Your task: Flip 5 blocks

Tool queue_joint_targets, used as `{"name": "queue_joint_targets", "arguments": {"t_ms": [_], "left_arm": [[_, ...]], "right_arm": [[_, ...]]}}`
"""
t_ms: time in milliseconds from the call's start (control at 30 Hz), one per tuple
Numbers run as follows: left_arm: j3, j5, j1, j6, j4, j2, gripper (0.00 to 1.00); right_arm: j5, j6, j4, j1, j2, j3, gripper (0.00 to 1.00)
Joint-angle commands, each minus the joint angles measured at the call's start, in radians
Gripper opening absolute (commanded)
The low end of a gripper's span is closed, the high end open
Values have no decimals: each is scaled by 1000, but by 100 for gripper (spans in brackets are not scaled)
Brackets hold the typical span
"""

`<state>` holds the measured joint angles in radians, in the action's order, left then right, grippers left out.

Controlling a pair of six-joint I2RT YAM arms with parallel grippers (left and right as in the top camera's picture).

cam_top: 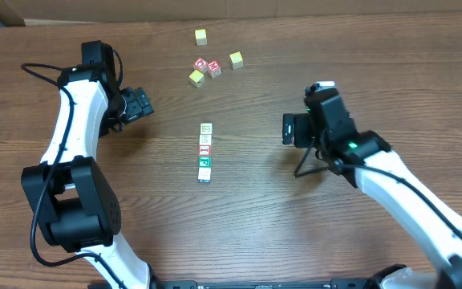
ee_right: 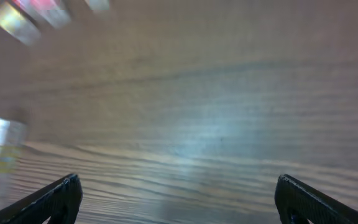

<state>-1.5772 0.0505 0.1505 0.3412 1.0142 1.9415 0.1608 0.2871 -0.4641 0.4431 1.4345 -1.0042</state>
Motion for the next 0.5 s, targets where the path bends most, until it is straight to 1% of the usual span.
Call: {"name": "queue_joint_targets", "arguments": {"t_ms": [0, 100, 267, 467], "left_arm": [[-13, 12, -5, 3, 2, -18, 100], [-13, 12, -5, 3, 2, -18, 100], [-13, 12, -5, 3, 2, -18, 100], [-13, 12, -5, 3, 2, -18, 100]], "right_arm": [[4, -7, -11, 0, -135, -10, 100], [9, -7, -24, -1, -237, -10, 100], [94, -7, 7, -1, -424, -6, 100], [134, -6, 29, -25, -652, 58, 100]]}}
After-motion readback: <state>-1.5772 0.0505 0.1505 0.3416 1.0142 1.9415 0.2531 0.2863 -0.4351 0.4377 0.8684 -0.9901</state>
